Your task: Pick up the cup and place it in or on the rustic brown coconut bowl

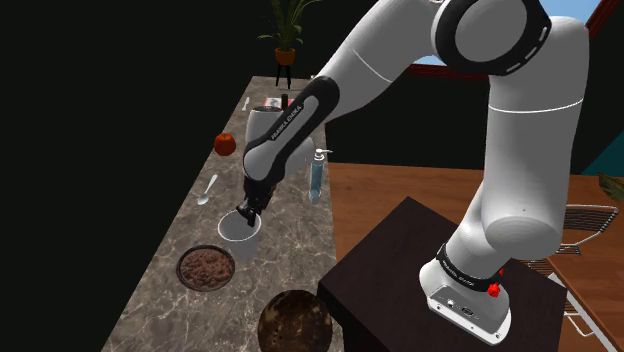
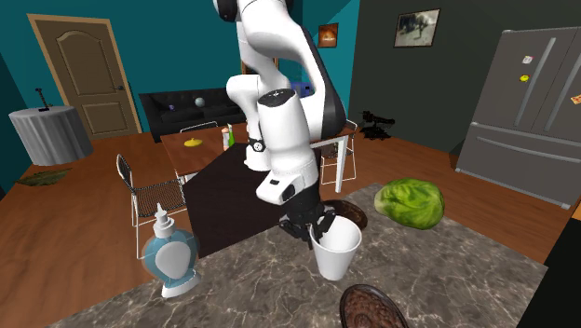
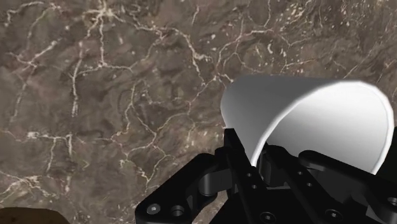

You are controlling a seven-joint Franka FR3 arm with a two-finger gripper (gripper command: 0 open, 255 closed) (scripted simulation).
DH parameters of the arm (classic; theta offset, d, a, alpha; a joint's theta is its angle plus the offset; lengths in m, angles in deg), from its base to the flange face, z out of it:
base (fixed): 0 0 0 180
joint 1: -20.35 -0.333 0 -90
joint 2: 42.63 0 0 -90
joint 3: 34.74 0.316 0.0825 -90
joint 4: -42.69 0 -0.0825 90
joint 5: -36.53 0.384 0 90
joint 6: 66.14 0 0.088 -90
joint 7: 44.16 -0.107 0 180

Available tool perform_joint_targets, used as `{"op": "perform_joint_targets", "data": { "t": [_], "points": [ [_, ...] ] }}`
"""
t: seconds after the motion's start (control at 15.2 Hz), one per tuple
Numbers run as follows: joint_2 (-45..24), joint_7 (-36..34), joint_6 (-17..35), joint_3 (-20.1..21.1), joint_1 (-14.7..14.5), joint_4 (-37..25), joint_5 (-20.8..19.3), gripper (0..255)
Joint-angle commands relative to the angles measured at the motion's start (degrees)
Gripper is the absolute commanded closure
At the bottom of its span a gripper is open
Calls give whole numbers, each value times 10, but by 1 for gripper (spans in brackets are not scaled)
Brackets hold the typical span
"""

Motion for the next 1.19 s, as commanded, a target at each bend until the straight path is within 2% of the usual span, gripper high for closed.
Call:
{"op": "perform_joint_targets", "data": {
  "t": [0.0, 0.46, 1.12],
  "points": [
    [14, -3, -13, 0, 1, 1, 0, 255],
    [60, -13, -58, 0, 3, 0, -3, 255],
    [235, -33, -12, 57, -36, 208, 87, 255]
  ]
}}
